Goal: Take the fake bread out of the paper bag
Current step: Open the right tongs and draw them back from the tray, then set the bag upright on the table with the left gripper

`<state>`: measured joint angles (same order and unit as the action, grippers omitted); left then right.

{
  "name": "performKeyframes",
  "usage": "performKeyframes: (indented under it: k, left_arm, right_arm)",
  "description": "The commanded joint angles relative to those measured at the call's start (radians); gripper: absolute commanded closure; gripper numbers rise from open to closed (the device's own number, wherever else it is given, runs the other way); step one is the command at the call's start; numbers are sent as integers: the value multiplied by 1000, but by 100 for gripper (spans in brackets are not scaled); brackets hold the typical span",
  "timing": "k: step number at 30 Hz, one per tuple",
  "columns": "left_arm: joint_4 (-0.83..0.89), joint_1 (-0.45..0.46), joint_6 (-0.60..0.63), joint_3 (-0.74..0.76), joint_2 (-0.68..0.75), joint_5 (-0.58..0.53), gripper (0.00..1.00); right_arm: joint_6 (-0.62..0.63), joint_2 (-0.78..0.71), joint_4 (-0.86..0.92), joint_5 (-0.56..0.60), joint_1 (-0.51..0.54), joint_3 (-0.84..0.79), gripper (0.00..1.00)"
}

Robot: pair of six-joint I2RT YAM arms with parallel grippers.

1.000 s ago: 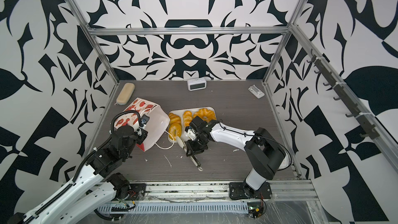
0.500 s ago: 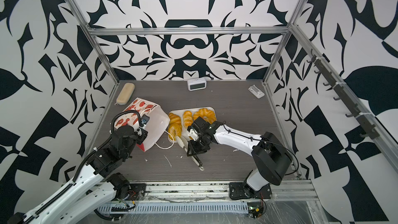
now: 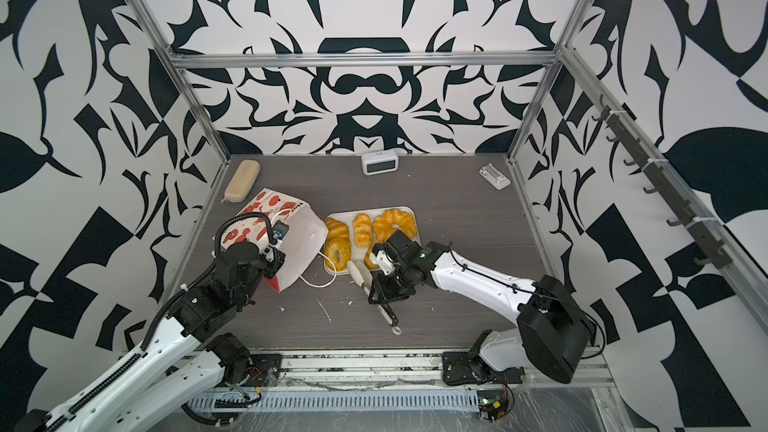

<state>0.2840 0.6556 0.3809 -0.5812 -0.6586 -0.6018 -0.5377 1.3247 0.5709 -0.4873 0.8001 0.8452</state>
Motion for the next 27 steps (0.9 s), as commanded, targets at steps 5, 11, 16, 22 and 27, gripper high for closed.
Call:
performKeyframes:
  k: [5, 11, 16, 22, 27]
  left_arm:
    - [-16, -10, -23, 4, 20, 5, 100]
    - [-3, -13, -38, -25, 19, -2, 100]
    - [65, -13, -105, -105, -4, 0, 100]
    - [138, -13, -191, -212, -27, 36, 100]
    - [216, -13, -236, -303, -69, 53, 100]
  right_arm:
    - [2, -237, 231, 157, -51, 39, 85]
    - [107, -285, 419, 416, -251, 153, 95]
    - [197, -151, 328, 489, -397, 173, 94]
    - [251, 115, 168, 541, -536, 200, 93]
    - [243, 259, 105, 644, -589, 258, 81]
